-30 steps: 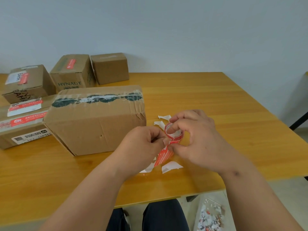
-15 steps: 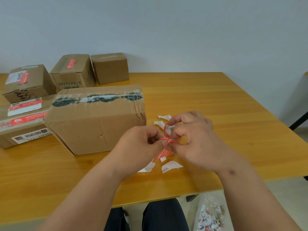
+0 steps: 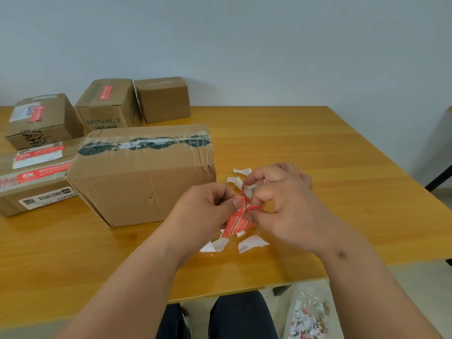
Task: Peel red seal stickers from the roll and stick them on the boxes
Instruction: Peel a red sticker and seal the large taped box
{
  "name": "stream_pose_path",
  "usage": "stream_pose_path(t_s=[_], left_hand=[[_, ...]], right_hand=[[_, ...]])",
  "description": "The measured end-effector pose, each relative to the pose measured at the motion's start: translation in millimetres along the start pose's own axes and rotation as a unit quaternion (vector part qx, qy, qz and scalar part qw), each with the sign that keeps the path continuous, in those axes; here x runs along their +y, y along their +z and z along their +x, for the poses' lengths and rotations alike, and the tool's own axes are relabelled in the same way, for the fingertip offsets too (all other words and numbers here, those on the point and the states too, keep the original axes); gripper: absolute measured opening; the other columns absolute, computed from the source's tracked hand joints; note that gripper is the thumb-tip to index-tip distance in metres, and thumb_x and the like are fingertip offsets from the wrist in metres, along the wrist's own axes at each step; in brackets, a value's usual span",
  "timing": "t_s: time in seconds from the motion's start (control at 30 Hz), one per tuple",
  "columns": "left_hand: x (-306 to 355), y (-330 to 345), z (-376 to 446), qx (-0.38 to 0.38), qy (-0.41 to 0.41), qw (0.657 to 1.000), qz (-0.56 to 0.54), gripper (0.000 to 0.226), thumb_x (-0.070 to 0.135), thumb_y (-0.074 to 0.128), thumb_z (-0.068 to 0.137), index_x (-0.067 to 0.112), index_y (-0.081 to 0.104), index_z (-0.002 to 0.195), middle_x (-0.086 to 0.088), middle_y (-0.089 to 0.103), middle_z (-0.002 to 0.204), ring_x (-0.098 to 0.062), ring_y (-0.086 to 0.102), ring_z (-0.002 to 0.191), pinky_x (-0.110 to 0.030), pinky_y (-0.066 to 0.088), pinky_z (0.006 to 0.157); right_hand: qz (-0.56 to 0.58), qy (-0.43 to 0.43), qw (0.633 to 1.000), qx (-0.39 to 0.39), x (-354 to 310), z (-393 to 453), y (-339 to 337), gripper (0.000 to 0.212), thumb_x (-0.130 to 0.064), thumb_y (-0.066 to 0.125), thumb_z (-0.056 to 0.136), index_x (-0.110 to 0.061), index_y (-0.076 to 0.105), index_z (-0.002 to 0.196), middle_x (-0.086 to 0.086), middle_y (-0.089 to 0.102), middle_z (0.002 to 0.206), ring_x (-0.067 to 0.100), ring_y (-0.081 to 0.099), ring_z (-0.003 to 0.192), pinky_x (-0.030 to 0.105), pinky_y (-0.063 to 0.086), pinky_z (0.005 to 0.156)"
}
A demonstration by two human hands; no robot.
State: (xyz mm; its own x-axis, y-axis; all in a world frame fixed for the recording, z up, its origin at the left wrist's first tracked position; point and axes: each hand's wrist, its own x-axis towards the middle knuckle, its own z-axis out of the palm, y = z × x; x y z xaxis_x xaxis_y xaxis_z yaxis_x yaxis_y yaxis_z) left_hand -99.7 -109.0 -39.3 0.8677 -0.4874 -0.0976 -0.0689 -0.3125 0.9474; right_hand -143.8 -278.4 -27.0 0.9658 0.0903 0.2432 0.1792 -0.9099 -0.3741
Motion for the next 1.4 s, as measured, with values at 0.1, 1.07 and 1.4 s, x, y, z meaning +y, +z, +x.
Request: stream_pose_path(t_s=[0.1, 1.07, 1.4], left_hand=[[0.2, 0.4, -0.7, 0.002, 0.004, 1.0, -0.012, 0.018, 0.03, 0.062, 0.094, 0.02, 0.072, 0.082, -0.003, 0.074, 0.078, -0.028, 0.069, 0.081, -0.049, 0.057, 0.08], [0.8, -5.3, -2.3, -0.001, 0.02, 1.0, 0.005, 0.008, 0.032, 0.072, 0.085, 0.025, 0.073, 0.081, -0.003, 0.071, 0.077, -0.02, 0.062, 0.069, -0.039, 0.057, 0.073], [-0.4, 0.4, -1.4, 0.018, 0.013, 0.999, 0.044, 0.013, 0.025, 0.067, 0.091, 0.026, 0.072, 0.078, -0.006, 0.071, 0.078, -0.026, 0.061, 0.067, -0.045, 0.057, 0.067]], right_hand=[[-0.013, 0.015, 1.0, -0.016, -2.0, 3.0, -1.2, 0.018, -0.038, 0.08, 0.069, -0.028, 0.065, 0.069, -0.025, 0.05, 0.113, 0.006, 0.031, 0.117, 0.034, 0.015, 0.098], [-0.051, 0.02, 0.998, 0.01, -1.8, 6.4, 1.5, 0.022, -0.05, 0.074, 0.075, -0.033, 0.076, 0.089, -0.026, 0.051, 0.114, 0.006, 0.028, 0.117, 0.037, 0.015, 0.1], [-0.048, 0.039, 0.998, -0.01, -1.9, 6.8, -0.8, 0.023, -0.051, 0.077, 0.07, -0.034, 0.076, 0.086, -0.028, 0.051, 0.114, 0.004, 0.026, 0.115, 0.038, 0.014, 0.101]])
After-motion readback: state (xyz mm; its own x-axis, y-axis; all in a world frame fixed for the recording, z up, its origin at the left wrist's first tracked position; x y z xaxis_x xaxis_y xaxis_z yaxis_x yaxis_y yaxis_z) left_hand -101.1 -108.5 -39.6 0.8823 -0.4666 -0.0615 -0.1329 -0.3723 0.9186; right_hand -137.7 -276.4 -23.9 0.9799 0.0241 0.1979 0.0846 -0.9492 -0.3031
